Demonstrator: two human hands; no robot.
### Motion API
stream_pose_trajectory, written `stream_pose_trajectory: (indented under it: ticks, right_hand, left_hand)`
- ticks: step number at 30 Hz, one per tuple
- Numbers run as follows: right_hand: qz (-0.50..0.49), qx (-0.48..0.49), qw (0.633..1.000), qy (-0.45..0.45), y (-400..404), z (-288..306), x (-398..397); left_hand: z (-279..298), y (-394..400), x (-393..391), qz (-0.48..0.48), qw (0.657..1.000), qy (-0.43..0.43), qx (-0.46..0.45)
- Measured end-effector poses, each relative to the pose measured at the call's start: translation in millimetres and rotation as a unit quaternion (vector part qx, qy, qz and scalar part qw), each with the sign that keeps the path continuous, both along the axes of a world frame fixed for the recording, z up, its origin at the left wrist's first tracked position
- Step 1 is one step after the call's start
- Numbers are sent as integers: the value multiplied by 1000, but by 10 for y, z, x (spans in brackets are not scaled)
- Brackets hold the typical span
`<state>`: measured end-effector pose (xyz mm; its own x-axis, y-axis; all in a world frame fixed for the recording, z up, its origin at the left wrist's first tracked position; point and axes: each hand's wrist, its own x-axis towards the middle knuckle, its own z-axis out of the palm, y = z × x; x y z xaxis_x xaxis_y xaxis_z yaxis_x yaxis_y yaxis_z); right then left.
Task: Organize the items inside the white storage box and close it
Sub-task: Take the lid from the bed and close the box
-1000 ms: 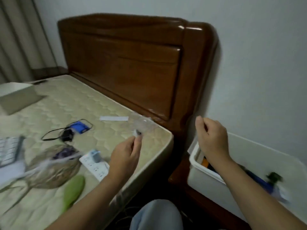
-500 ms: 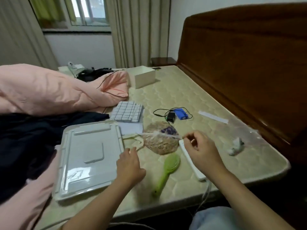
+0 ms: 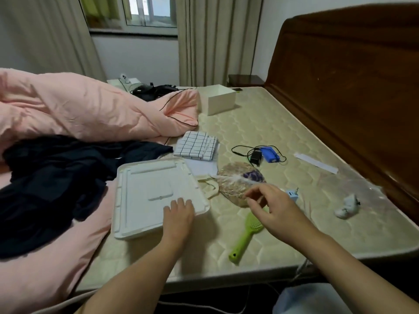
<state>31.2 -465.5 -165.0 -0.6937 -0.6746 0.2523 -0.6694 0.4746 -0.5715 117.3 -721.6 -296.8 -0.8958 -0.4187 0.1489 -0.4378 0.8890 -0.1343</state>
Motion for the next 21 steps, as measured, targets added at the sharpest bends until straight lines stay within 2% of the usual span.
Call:
stream_pose_trajectory:
  ticks: [5, 8, 12, 15, 16, 18, 20, 21]
  right_hand:
    - [-37, -8, 999, 6, 37, 181, -45]
    - [-68, -23, 997, 20, 158, 313, -109]
    - [-162, -60, 985, 6, 508, 597, -228]
    - [-256, -100, 961, 22, 977, 926, -319]
    - [-294, -116, 949, 25, 1182, 1046, -339]
    - [-379, -149, 913, 20, 1682, 1274, -357]
    - [-459, -163, 873, 21, 2268, 1476, -318]
    - [-492, -163, 854, 31, 2573, 1565, -266]
  left_hand:
    - [1089, 172, -362, 17, 990, 130, 46]
    - [1897, 330, -496, -5, 951, 291, 102]
    - [2751, 805, -596, -130, 862, 463, 157]
    - [3173, 1232, -716, -234, 796, 522, 196]
    - [3278, 1385, -772, -266, 770, 522, 254]
    - [3448, 1724, -863, -307, 680, 500, 439]
    - [3537, 2089, -949, -299, 594, 455, 593]
    - [3547, 2264, -1006, -290, 567, 421, 646]
